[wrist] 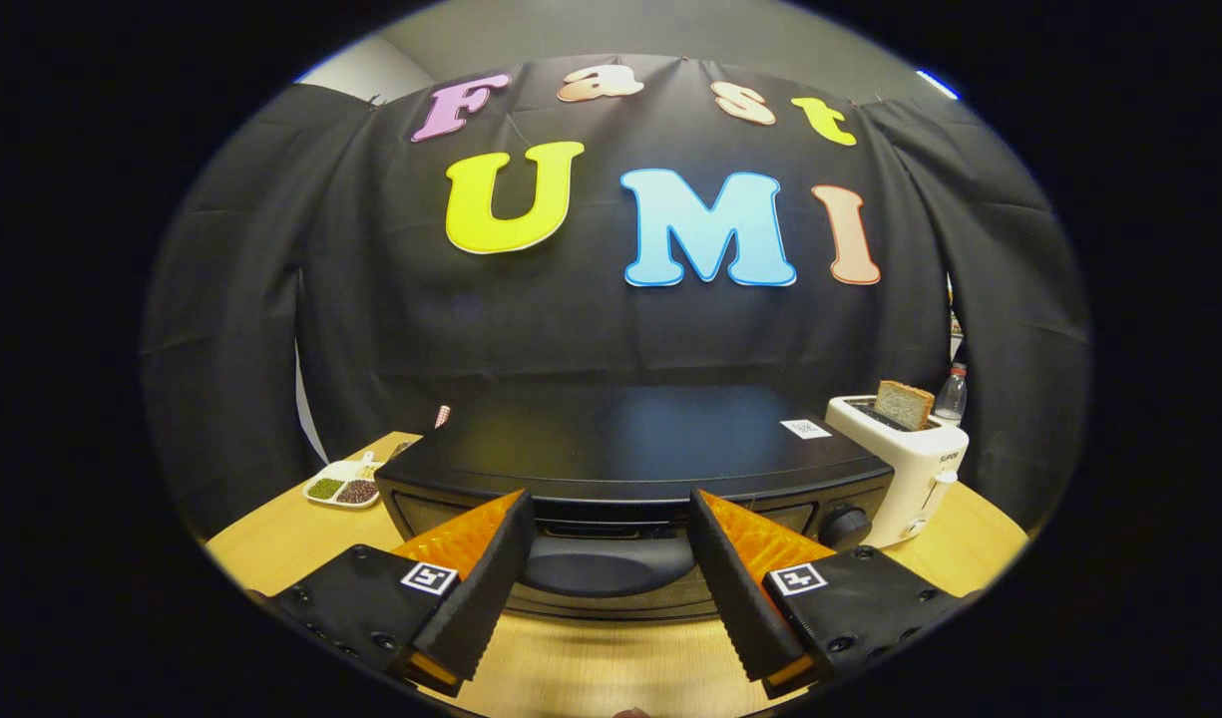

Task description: Open the toaster oven, put the food inside, and close the toaster oven door.

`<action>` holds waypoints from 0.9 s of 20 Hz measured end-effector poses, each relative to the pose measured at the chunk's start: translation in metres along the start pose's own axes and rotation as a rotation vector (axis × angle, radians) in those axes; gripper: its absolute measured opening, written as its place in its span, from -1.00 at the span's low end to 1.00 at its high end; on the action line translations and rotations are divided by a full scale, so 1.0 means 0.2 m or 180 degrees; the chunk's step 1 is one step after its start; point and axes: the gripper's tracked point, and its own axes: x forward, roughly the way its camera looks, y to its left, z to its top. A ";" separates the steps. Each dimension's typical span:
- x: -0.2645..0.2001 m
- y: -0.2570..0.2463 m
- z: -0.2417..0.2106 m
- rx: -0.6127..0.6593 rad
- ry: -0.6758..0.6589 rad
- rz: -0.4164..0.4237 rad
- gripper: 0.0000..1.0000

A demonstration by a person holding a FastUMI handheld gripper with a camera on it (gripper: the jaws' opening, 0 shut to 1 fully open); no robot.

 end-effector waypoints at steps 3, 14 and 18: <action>-0.06 0.00 -0.02 -0.0033 -0.0061 0.0020 0.96; -0.32 0.00 -0.25 -0.0039 0.0118 0.0042 0.95; -0.39 0.01 -0.36 -0.0068 0.0256 -0.0015 0.96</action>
